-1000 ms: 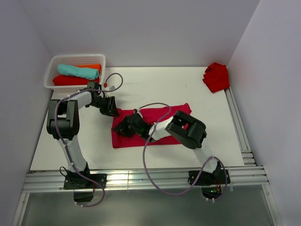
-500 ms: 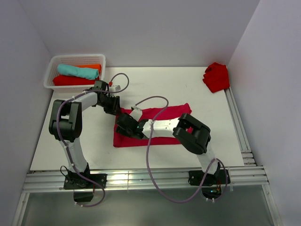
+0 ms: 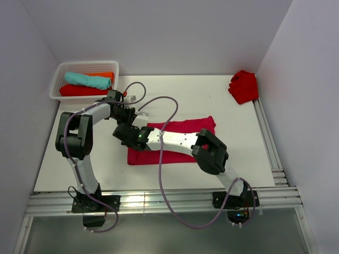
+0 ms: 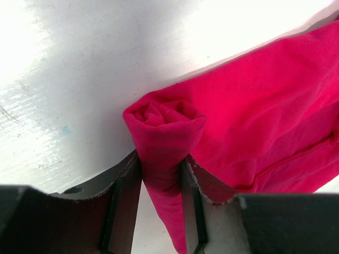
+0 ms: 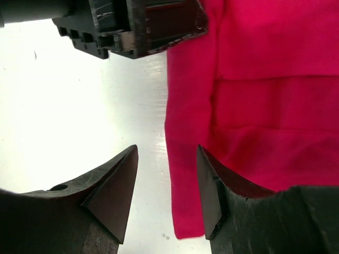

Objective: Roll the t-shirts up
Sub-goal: Roll the tshirt

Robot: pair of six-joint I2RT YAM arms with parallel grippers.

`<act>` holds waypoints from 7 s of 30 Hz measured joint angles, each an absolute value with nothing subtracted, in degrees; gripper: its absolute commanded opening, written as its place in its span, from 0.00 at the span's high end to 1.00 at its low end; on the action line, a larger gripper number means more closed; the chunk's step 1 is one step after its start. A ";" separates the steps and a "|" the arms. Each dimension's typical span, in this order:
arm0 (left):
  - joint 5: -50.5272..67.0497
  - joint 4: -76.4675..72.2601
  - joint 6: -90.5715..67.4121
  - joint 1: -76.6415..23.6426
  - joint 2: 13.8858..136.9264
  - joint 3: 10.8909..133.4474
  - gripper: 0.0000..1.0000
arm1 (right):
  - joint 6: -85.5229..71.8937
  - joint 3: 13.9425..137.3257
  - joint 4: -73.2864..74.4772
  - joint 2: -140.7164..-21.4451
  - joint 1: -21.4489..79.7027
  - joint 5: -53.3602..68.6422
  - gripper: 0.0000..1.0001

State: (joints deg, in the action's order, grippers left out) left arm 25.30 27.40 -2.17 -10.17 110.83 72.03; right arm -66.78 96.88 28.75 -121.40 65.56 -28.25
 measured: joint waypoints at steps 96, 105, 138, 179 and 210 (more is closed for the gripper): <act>30.83 36.58 7.97 -3.27 107.11 72.86 0.38 | -83.11 56.97 -30.44 -117.51 59.53 -1.91 0.76; 30.70 33.36 7.68 -5.19 107.31 71.31 0.39 | -85.08 56.64 -30.81 -117.51 59.53 -2.11 0.68; 19.35 29.95 3.16 -12.16 109.51 72.90 0.43 | -68.03 95.29 24.16 -119.44 65.71 -28.80 0.56; 20.05 34.81 3.90 -11.35 110.54 79.75 0.37 | -63.02 103.20 31.59 -131.22 65.60 -26.65 0.77; 34.74 32.56 7.68 -5.15 106.65 70.85 0.37 | -83.13 53.93 -46.50 -122.26 57.32 1.34 0.74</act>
